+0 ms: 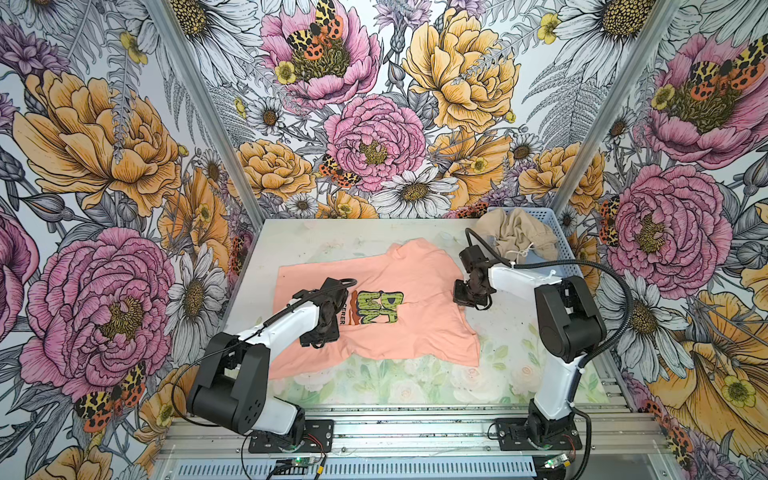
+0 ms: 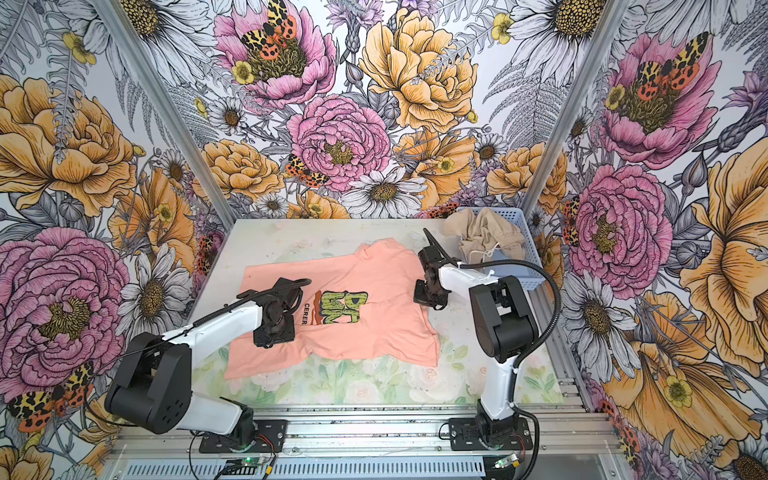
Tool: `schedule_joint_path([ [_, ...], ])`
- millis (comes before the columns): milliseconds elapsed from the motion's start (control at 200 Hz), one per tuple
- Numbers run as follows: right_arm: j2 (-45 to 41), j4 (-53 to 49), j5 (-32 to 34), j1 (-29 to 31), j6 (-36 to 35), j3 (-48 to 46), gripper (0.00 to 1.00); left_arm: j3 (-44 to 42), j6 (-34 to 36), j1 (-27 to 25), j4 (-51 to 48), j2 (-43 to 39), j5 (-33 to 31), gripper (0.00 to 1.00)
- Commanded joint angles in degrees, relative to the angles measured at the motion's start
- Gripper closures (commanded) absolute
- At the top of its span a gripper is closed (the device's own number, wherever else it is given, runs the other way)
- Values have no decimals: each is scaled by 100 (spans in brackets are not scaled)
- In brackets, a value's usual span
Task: Fold and stack the mixed laundry pile
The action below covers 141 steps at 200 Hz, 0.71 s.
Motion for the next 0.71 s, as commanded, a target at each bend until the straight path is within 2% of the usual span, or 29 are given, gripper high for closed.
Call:
schedule_joint_path([
  [0, 148, -915, 915, -176, -400, -115, 92, -35, 54, 47, 71, -120, 111, 46],
  [215, 325, -1116, 1334, -371, -724, -82, 93, 51, 10, -44, 60, -244, 281, 42],
  [505, 84, -1428, 1971, -799, -1117, -180, 93, 207, -173, -382, 51, -103, 456, 37],
  [585, 50, -1539, 1932, -857, -1222, -70, 91, 338, -185, -408, 57, -65, 456, 36],
  [701, -261, -1621, 1407, -815, -1224, 254, 82, 790, -68, -329, 58, -14, 388, 30],
])
